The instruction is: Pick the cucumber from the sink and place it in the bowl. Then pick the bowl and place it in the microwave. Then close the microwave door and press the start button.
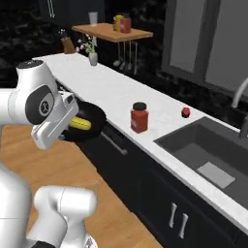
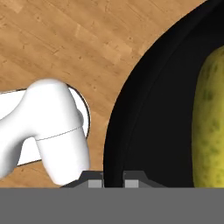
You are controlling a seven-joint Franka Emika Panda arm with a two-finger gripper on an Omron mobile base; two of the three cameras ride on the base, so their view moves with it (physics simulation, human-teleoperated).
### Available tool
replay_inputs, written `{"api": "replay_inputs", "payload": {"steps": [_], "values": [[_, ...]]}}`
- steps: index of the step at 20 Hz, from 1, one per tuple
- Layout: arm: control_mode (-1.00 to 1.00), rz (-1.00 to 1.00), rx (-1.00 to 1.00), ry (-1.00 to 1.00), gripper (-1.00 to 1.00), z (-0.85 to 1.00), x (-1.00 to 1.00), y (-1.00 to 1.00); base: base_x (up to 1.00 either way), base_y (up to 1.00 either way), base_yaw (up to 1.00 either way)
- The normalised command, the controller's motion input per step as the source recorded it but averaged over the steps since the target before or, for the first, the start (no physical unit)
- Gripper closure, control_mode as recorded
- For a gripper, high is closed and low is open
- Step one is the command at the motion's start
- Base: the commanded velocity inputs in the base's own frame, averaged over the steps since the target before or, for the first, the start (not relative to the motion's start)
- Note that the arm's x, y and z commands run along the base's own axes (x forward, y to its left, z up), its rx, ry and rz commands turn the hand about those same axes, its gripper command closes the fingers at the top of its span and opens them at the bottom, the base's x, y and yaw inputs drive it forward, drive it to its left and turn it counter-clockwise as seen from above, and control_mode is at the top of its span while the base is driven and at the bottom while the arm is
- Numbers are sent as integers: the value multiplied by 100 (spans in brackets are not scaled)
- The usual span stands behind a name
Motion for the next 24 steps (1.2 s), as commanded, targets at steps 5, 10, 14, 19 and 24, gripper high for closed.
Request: {"api": "replay_inputs", "payload": {"steps": [5, 10, 14, 19, 24], "values": [[100, 0, 0, 0, 100, 0, 0, 0, -17, 0, 93], [100, 0, 0, 0, 100, 0, 0, 0, -8, 0, 94], [100, 0, 0, 0, 100, 0, 0, 0, -1, 0, 99], [100, 0, 0, 0, 100, 0, 0, 0, 5, 0, 98], [100, 0, 0, 0, 100, 0, 0, 0, 91, -13, 73]]}}
